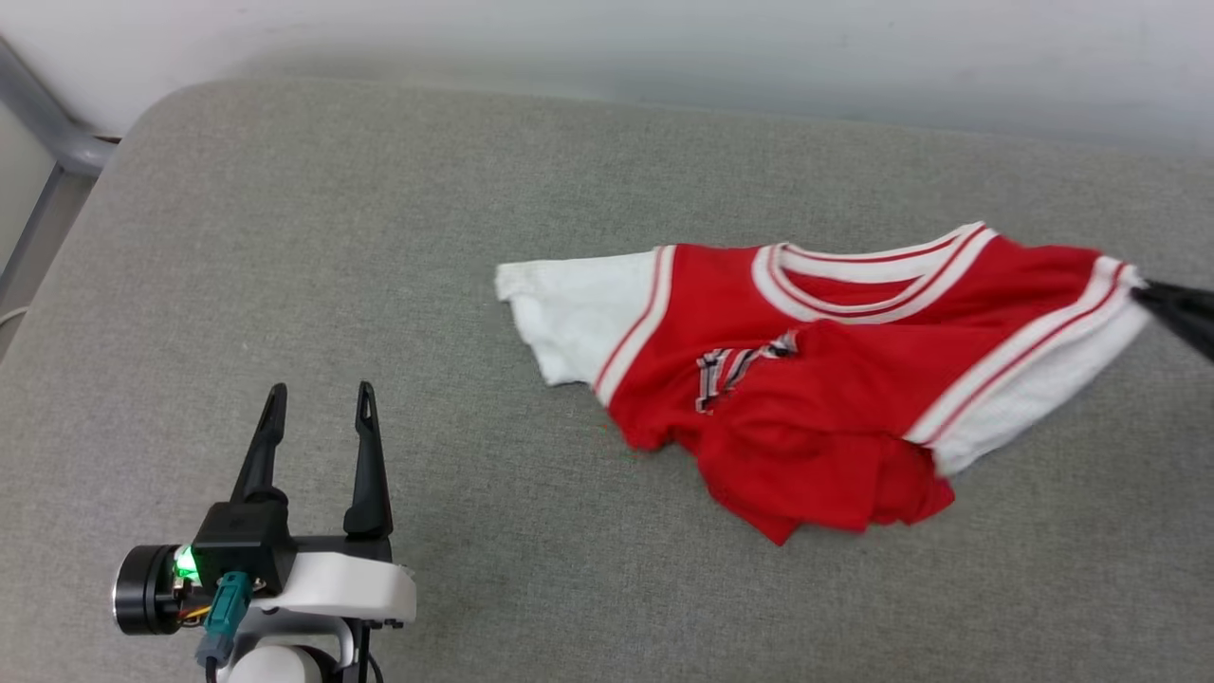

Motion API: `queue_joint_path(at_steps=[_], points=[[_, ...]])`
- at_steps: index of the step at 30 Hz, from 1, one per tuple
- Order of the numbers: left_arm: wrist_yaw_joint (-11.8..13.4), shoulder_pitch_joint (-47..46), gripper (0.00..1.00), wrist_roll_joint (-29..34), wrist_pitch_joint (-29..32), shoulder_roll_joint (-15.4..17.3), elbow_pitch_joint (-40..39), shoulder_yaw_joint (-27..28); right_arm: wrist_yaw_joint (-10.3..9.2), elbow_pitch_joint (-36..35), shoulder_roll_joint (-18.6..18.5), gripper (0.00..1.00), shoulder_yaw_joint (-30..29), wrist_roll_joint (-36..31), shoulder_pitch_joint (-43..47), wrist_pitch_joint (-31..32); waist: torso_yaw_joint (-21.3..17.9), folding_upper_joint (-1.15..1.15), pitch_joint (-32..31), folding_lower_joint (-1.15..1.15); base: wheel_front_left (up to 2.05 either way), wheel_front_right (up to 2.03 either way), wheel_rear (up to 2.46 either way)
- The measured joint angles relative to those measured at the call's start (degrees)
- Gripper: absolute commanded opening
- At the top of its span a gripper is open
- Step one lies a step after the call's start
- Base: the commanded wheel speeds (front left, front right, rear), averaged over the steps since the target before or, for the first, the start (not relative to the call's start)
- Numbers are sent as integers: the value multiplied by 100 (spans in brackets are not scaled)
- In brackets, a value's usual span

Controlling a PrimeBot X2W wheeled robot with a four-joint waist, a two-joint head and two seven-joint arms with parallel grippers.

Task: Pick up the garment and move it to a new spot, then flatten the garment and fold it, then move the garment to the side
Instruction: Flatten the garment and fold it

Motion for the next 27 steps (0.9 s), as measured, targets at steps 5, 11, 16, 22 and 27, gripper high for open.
queue_joint_path(at_steps=[5, 11, 16, 22, 27], points=[[-46, 26, 100, 0, 0, -25, -9, -41, 0, 22, -199, 0, -1251, -261, 594, 364, 28, 0, 11, 0, 0, 0, 0], [-54, -105, 100, -16, 0, -73, -2, -118, 0, 56, 32, 0, -1696, -630, 732, 760, 196, 0, 253, 0, 0, 0, 0], [-51, -292, 100, -54, 0, -104, 22, -232, 0, 250, 372, 0, -1655, -942, 438, 1080, 394, 0, 533, 0, 0, 0, 0], [-40, -527, 100, -96, 0, -125, 40, -338, 0, 742, 987, 0, -1135, -1185, -399, 1270, 657, 0, 884, 0, 0, 0, 0], [-8, -658, 100, -141, 0, -135, 35, -412, 0, 1289, 1486, 0, -397, -1207, -917, 1422, 833, 0, 1137, 0, 0, 0, 0]])
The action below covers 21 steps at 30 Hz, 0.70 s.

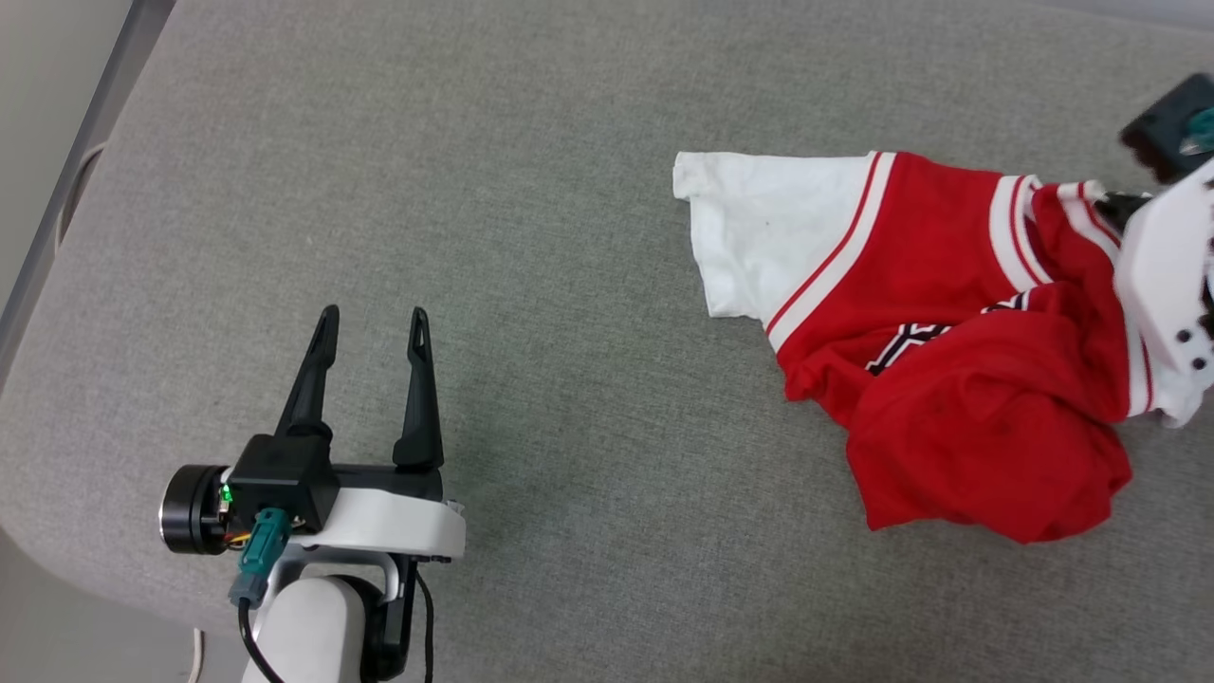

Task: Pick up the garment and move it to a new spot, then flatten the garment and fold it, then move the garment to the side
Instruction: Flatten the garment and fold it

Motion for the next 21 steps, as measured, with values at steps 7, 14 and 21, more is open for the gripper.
queue_joint_path(at_steps=[7, 14, 21], points=[[52, -59, 100, -31, 0, -4, -5, -31, -4, 624, 186, 0, 929, 347, -341, 130, 95, 0, 150, -1, 0, 0, 0], [83, -34, 100, 3, 0, -10, -8, 63, -1, 877, 197, 100, 1188, 814, -419, -700, -63, 0, 7, 0, 0, 0, 0], [66, 105, 100, 85, 0, -9, -40, 208, 0, 601, -114, 100, 775, 1183, -386, -1882, -338, 0, -223, 0, 0, 0, 0]])
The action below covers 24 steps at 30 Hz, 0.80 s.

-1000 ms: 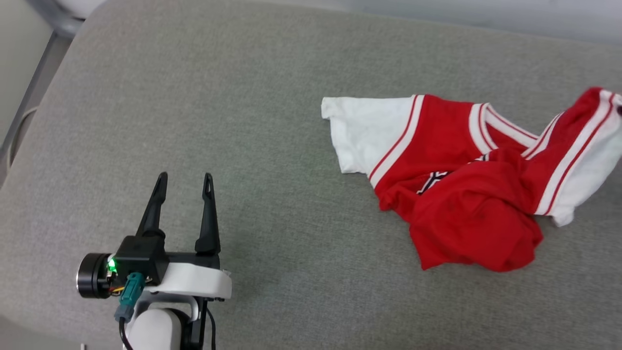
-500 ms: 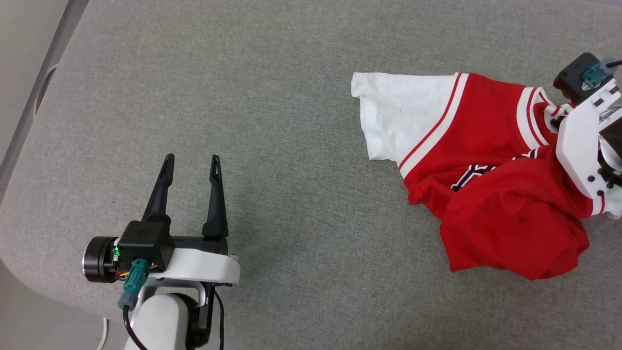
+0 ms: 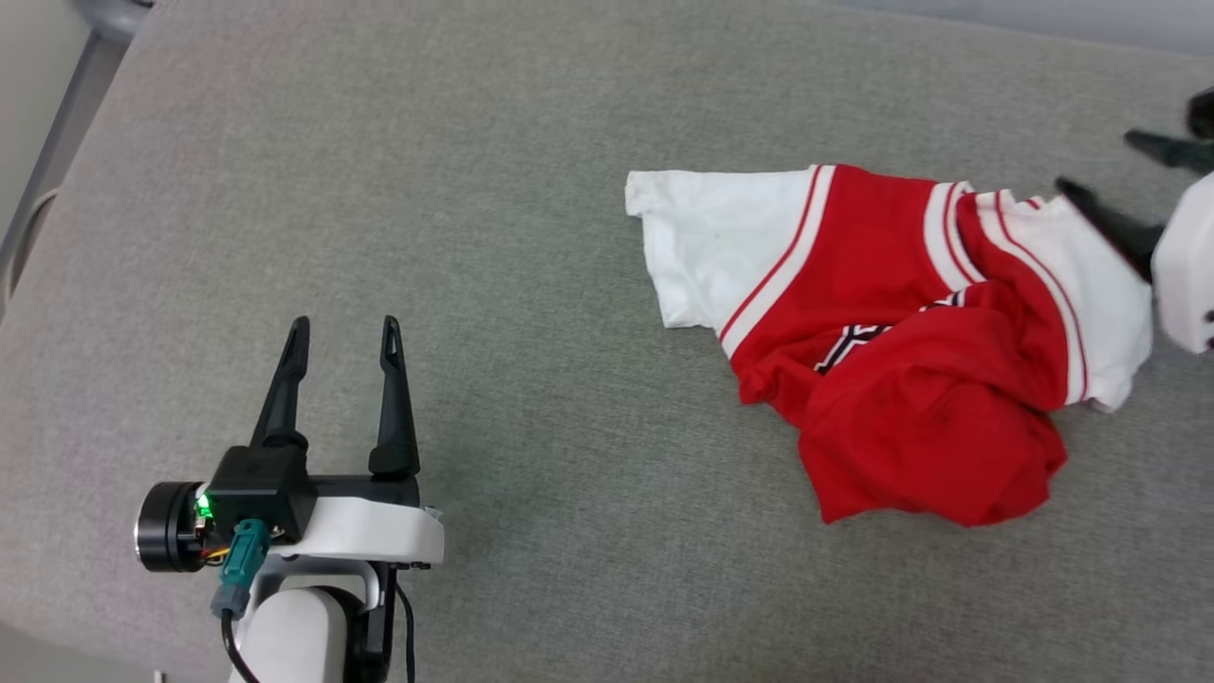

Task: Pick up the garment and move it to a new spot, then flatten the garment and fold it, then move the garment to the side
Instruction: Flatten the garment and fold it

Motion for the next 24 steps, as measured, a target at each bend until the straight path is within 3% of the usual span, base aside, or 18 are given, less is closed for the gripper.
queue_joint_path(at_steps=[4, 8, 12, 16, 17, 24], points=[[-37, 70, 100, 53, 0, 1, -37, 43, 0, -176, -277, 100, -401, 186, 15, -153, -147, 0, -105, 0, 0, 0, 0], [-62, 89, 100, 100, 0, 1, -66, 45, -1, -330, -611, 100, -723, 296, -11, 97, -203, 0, -153, 0, 0, 0, 0], [-100, 89, 100, 134, 0, 1, -93, 24, -1, -506, -859, 100, -872, 595, -38, 833, -175, 0, -128, 0, 0, 0, 0], [-105, 87, 100, 132, 0, 1, -104, -27, -1, -601, -1073, 100, -838, 862, -36, 1942, -120, 0, -46, 0, 0, 0, 0], [-111, 73, 100, 97, 0, 1, -105, -74, -1, -616, -1123, 100, -784, 887, -32, 2560, -56, 0, 48, 0, 0, 0, 0], [-93, -59, 100, 2, 0, 0, -115, -235, -1, -588, -929, 100, -791, 710, 41, 3247, 164, 0, 328, 0, 0, 0, 0]])
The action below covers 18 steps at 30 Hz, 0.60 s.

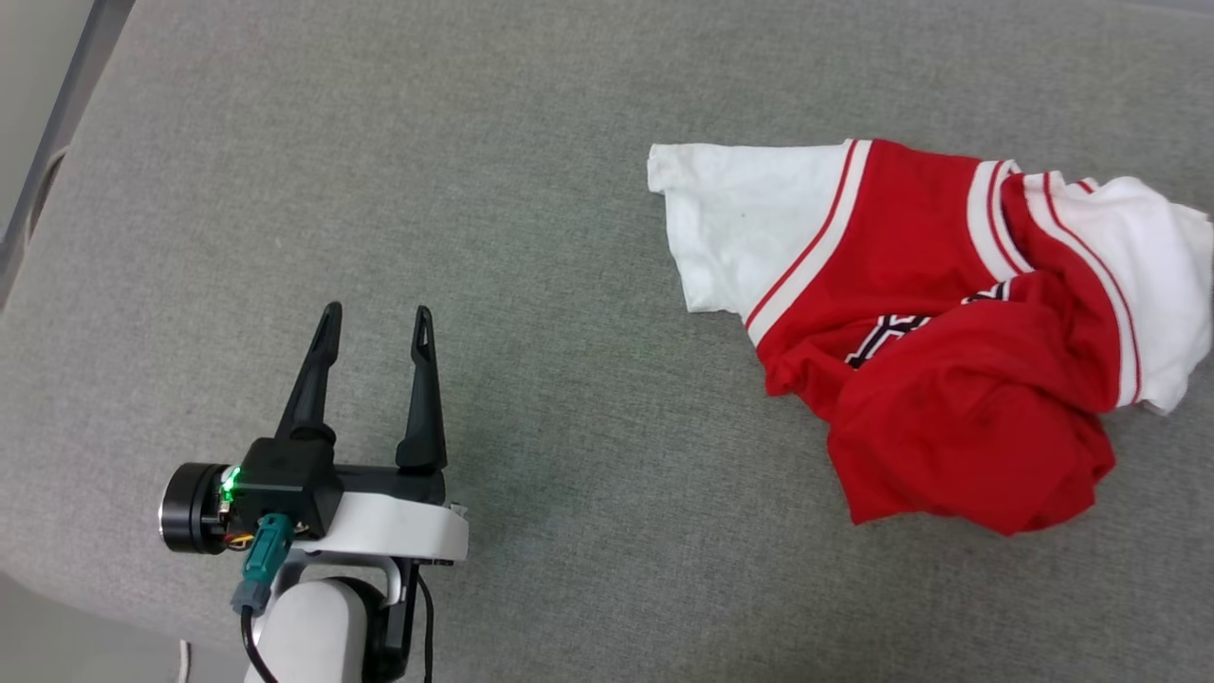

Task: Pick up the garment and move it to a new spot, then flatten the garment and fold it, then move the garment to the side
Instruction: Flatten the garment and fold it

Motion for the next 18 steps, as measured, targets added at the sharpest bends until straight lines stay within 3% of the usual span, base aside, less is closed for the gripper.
queue_joint_path(at_steps=[8, 17, 18], points=[[88, -208, 100, -90, 0, 1, -8, -152, -1, 255, 221, 100, 125, -497, 22, 320, 258, 0, 391, 0, 0, 0, 0], [144, -244, 100, -105, 0, 0, -20, -144, -23, 371, 218, 100, 170, -425, 124, 361, 285, 0, 547, -2, 0, 0, 0], [145, -248, 100, -94, 0, 0, -16, -118, -42, 357, 226, 40, 179, -424, 128, 348, 260, 0, 539, -2, 0, 0, 0]])
